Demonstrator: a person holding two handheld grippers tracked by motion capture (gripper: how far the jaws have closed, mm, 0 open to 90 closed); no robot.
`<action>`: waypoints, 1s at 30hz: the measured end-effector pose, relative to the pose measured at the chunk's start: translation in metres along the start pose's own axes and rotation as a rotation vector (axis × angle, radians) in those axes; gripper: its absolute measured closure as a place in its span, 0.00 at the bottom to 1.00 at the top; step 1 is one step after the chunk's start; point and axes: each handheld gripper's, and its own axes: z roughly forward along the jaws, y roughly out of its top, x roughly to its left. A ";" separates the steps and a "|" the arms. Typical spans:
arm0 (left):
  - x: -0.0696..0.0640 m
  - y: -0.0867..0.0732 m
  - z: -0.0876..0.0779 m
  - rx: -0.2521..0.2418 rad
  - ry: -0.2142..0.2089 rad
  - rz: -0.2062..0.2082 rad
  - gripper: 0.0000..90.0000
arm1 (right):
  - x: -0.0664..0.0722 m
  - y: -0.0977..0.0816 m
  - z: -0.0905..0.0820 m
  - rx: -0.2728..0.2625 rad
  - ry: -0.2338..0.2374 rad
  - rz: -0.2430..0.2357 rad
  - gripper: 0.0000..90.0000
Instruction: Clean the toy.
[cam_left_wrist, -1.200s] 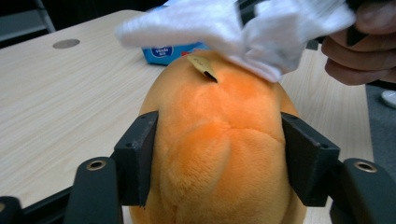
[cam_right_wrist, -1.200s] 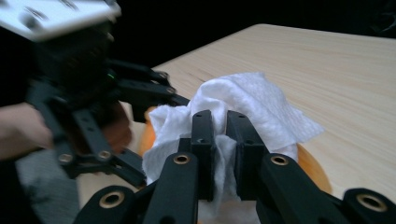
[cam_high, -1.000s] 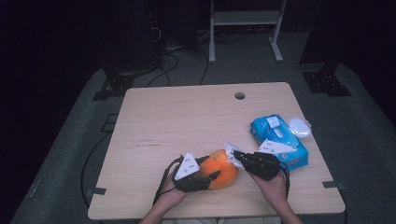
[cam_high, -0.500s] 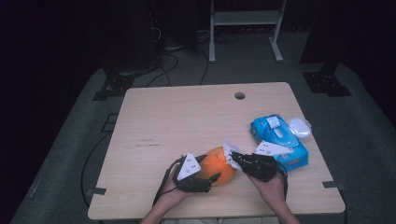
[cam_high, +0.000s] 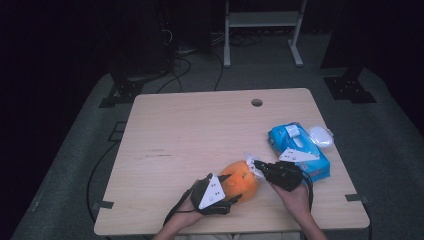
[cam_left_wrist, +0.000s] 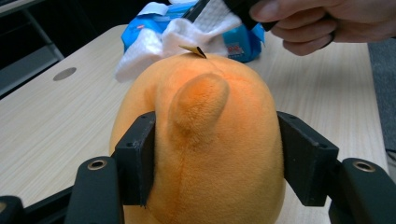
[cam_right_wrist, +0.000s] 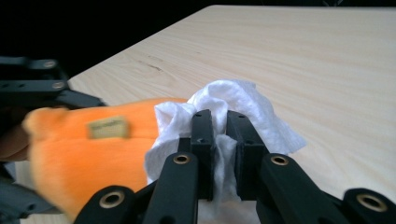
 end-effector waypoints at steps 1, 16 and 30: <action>0.001 0.000 0.000 -0.005 -0.009 -0.014 0.38 | -0.001 -0.001 0.001 0.005 -0.004 0.001 0.89; 0.016 0.015 -0.013 -0.071 0.010 -0.215 0.51 | 0.013 0.010 -0.004 -0.034 0.039 0.003 0.90; 0.021 0.007 -0.008 -0.061 -0.021 -0.243 0.18 | 0.018 0.002 0.004 -0.026 0.058 0.002 0.90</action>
